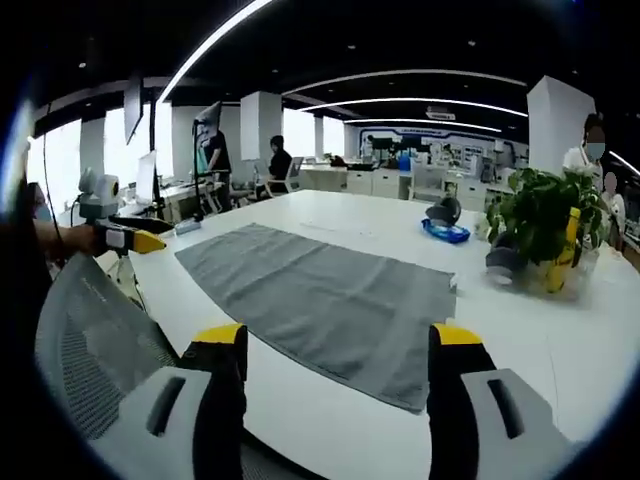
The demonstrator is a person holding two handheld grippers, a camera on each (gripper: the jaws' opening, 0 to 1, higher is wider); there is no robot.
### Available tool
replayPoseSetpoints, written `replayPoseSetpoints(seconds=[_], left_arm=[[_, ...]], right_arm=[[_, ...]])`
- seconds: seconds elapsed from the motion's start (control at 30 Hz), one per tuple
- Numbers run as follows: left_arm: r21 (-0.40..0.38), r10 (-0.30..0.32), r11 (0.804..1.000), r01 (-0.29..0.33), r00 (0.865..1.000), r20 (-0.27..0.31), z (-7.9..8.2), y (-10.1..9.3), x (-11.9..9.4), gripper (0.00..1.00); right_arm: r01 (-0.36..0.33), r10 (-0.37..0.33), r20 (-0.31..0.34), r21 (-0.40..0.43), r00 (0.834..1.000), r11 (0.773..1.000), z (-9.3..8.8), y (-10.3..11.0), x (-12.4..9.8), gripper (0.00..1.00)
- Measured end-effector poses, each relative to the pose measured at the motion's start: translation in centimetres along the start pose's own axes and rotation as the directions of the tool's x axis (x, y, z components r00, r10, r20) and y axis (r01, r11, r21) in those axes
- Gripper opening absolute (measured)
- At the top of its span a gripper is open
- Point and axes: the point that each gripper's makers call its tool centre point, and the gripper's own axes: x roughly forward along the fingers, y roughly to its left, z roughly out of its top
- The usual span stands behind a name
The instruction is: Fold the towel on the table until its edges align and the towel forms a compact rectangular stack.
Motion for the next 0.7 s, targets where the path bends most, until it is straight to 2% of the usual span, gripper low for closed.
replayPoseSetpoints(seconds=[0.17,0.3,0.7], left_arm=[[0.053,0.002,0.999,-0.001,1.0,-0.029,-0.4,-0.21,0.11,0.93],[0.025,-0.004,1.0,0.004,1.0,-0.016,-0.2,-0.18,0.03,0.93],[0.018,0.009,1.0,-0.009,1.0,-0.018,-0.29,0.09,0.02,0.93]], right_arm=[[0.012,-0.012,0.022,0.029,1.0,1.0,0.18,-0.63,-0.24,0.72],[0.01,-0.01,0.018,0.02,1.0,1.0,0.08,-0.59,-0.19,0.72],[-0.002,0.002,0.01,0.031,1.0,1.0,-0.22,-0.43,-0.04,0.71]])
